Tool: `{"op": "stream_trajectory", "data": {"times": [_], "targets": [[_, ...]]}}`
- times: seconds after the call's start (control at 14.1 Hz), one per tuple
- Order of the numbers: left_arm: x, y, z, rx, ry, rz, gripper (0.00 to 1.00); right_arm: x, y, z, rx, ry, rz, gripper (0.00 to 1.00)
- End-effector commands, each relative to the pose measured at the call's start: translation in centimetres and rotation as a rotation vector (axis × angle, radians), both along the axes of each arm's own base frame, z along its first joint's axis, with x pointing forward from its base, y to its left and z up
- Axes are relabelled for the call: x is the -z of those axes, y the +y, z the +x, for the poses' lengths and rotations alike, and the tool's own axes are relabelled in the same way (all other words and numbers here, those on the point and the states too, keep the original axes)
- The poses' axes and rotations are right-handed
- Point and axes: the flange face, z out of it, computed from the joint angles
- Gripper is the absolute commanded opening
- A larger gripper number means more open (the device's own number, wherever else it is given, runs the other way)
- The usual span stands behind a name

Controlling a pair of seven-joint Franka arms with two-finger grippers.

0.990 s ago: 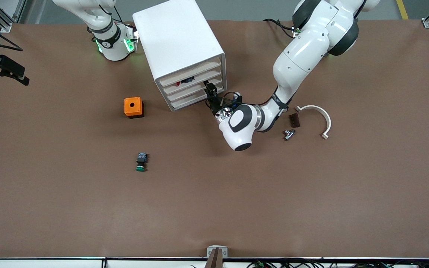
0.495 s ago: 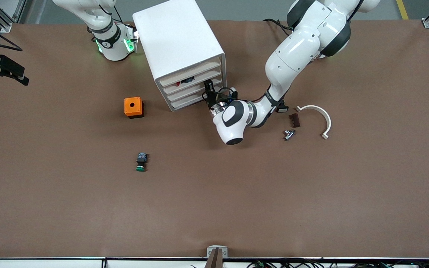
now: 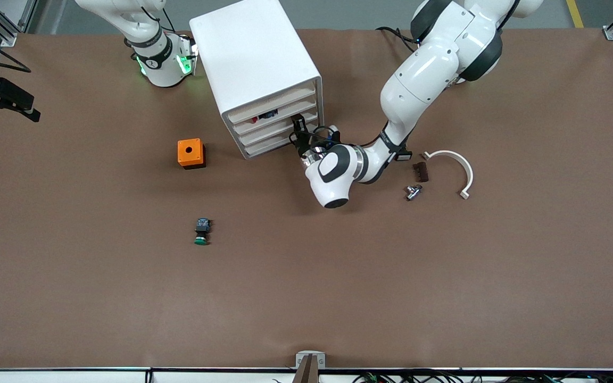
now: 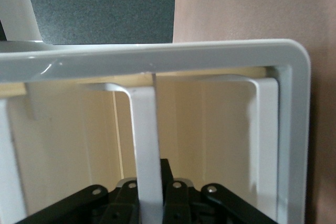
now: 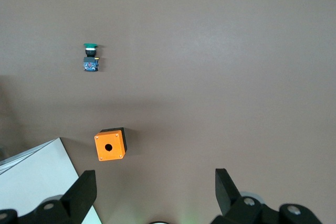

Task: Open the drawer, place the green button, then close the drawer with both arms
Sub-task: 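Hook the left gripper into the drawer's front rim, then pull the drawer open with the left gripper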

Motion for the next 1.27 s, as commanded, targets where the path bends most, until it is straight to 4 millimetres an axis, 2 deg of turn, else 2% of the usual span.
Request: {"op": "stream_trajectory", "data": {"times": [0.0,0.64,0.85,1.2], "targets": [[-0.6,0.9,1.8,-0.042,0.012,0.004,0.09,-0.2,-0.2,0.0,-0.001,0.000,-0.007,1.00],[-0.5,6.2,7.5,-0.142,-0.015,0.012,0.11,1.9,-0.4,1.5,-0.001,0.031,-0.008,1.00],[-0.6,7.6,9.3,-0.173,-0.030,0.017,0.13,4.2,-0.8,3.7,0.003,0.055,-0.012,1.00],[-0.5,9.3,11.0,-0.205,-0.047,0.023,0.17,6.9,-1.7,5.9,0.017,0.095,-0.021,1.00]]}}
